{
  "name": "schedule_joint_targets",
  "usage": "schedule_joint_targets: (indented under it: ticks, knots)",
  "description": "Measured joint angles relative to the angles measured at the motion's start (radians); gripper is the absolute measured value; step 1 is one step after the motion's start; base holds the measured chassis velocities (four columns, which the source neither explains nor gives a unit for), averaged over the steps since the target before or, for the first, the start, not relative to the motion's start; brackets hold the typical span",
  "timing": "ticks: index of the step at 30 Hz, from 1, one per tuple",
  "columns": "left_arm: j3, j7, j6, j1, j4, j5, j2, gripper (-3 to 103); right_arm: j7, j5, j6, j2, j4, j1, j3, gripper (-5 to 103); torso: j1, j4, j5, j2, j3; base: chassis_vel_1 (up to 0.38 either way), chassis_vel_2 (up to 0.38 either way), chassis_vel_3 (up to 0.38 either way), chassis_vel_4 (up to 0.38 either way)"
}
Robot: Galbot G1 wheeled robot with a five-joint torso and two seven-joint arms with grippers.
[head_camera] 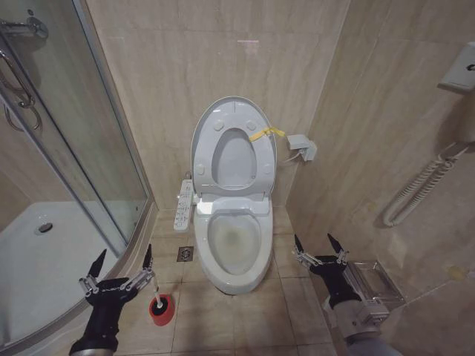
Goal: Open the toilet lid, clean the toilet bowl with a toilet brush, close the toilet lid, and flush.
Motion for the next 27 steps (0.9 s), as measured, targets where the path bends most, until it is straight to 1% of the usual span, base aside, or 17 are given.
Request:
schedule_joint_targets:
  ticks: [11,27]
  knots:
    - [0.048,-0.002,-0.011,-0.014,0.021,0.003,0.01,100,0.0,0.0,0.0,0.0,0.0,0.0,0.0,100,0.0,-0.0001,-0.0001,0.0,0.0,0.0,0.0,0.0,0.0]
    - [0.043,-0.003,-0.011,-0.012,0.021,0.016,0.018,100,0.0,0.0,0.0,0.0,0.0,0.0,0.0,100,0.0,0.0,-0.0001,0.0,0.0,0.0,0.0,0.0,0.0]
